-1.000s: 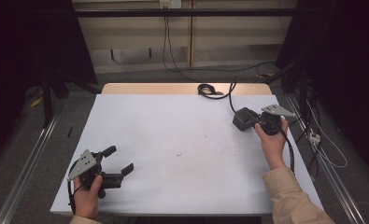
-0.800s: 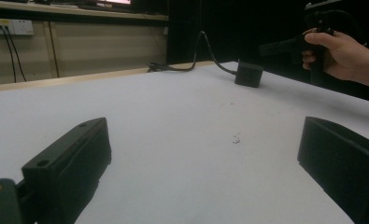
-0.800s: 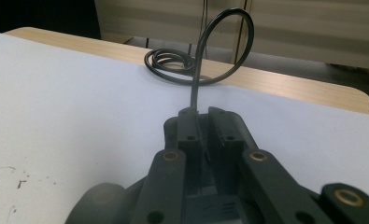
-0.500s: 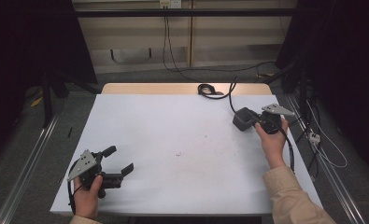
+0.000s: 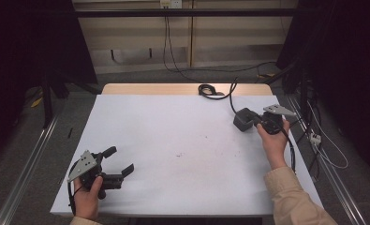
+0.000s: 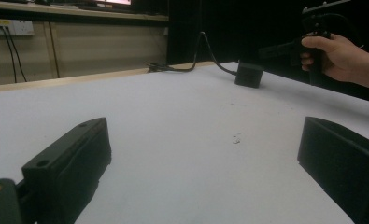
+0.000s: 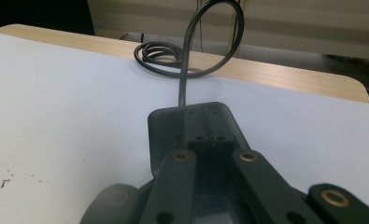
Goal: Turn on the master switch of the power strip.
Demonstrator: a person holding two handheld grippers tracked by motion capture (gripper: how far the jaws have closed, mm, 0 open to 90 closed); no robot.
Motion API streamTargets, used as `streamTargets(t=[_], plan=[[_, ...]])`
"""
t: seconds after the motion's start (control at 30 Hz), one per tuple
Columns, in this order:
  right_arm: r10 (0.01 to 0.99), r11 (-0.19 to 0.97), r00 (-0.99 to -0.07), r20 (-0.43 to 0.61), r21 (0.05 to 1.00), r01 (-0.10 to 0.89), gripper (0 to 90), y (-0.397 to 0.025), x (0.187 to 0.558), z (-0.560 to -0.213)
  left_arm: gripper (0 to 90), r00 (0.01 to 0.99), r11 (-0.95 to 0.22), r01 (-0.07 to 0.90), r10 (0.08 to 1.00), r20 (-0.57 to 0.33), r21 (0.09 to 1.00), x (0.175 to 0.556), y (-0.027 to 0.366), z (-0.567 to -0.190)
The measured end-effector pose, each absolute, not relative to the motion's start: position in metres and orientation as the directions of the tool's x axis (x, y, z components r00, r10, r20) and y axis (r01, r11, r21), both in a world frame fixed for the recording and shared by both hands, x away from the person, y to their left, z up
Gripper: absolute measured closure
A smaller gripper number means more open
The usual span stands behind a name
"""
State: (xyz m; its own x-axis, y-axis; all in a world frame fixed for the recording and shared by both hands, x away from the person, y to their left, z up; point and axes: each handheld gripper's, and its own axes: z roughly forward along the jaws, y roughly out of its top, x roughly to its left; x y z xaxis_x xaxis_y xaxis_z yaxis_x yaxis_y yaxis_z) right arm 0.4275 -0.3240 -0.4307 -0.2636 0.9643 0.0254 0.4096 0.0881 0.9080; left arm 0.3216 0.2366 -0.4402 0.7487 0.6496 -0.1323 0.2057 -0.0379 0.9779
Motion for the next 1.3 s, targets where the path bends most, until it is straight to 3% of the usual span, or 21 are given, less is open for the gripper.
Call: streamTargets(t=[1.3], plan=[[0.967,0.106,-0.256,0.005,0.902,0.419,90.0,-0.3217,0.4359,-0.4343,2.5,0.750,-0.039,0.206,0.649,-0.132,0.978,0.3219,0.2371,-0.4407]])
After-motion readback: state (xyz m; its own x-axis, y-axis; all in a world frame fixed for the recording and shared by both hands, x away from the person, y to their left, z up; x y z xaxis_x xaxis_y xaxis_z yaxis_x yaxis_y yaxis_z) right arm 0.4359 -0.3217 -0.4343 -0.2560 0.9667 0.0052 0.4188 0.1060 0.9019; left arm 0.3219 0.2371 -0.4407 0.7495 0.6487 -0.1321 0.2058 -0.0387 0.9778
